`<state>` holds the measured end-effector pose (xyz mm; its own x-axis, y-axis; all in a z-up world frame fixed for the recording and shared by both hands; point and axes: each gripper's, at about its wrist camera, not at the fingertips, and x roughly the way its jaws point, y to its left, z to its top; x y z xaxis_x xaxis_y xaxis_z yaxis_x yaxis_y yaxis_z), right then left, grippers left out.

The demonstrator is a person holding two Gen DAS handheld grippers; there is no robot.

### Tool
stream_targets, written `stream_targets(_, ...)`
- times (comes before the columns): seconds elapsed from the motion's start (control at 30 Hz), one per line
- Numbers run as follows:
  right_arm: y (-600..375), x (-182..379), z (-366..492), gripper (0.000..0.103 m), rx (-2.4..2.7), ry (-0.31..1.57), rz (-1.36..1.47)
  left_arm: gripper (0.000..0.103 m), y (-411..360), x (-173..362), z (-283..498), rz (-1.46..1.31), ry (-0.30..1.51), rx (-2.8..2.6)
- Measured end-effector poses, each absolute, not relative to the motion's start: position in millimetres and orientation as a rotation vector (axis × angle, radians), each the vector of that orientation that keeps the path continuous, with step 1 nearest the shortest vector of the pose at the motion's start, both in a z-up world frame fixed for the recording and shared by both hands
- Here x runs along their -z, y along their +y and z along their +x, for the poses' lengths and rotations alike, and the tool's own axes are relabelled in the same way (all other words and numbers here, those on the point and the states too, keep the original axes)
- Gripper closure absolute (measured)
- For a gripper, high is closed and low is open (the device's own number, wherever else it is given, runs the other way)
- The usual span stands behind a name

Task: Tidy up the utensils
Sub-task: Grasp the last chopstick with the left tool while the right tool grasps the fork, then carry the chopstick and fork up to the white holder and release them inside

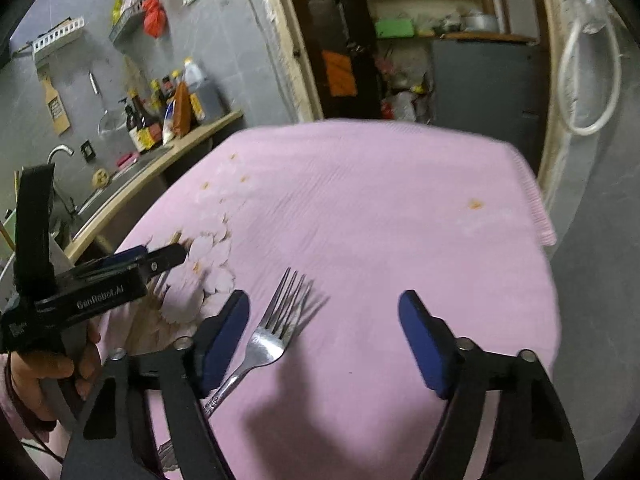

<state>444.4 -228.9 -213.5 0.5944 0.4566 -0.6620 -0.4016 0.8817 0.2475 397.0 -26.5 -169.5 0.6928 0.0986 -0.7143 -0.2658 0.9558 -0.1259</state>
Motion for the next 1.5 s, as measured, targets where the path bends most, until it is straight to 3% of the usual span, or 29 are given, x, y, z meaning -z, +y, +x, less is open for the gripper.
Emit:
stream_targets(0.1, -221, 220, 453, 0.044, -0.533, 0.834, 0.074, 0.037, -20, 176, 402, -0.251, 0.818, -0.211)
stream_targets(0.3, -212, 229, 467, 0.058, -0.593, 0.885, 0.076, 0.057, -16, 181, 409, -0.262, 0.86, -0.24)
stream_targets(0.4, -208, 230, 473, 0.069, -0.627, 0.901, 0.073, 0.074, -17, 180, 411, -0.243, 0.883, -0.271)
stream_targets(0.47, -206, 230, 476, 0.08, -0.653, 0.91, 0.081, 0.094, -17, 180, 413, -0.231, 0.897, -0.276)
stream_targets(0.57, -204, 229, 474, 0.083, -0.667, 0.916, 0.076, 0.096, -21, 178, 419, -0.218, 0.925, -0.252)
stream_targets(0.6, -205, 228, 472, 0.086, -0.672, 0.913, 0.083, 0.096, -22, 178, 420, -0.218, 0.933, -0.239)
stream_targets(0.63, -206, 225, 470, 0.096, -0.672, 0.913, 0.094, 0.096, -24, 177, 421, -0.221, 0.943, -0.222)
stream_targets(0.67, -209, 223, 470, 0.098, -0.666, 0.913, 0.099, 0.096, -25, 176, 421, -0.227, 0.951, -0.209)
stream_targets(1.5, -211, 52, 338, 0.101, -0.438, 0.552, -0.044, 0.096, -20, 39, 307, -0.313, 0.66, 0.111)
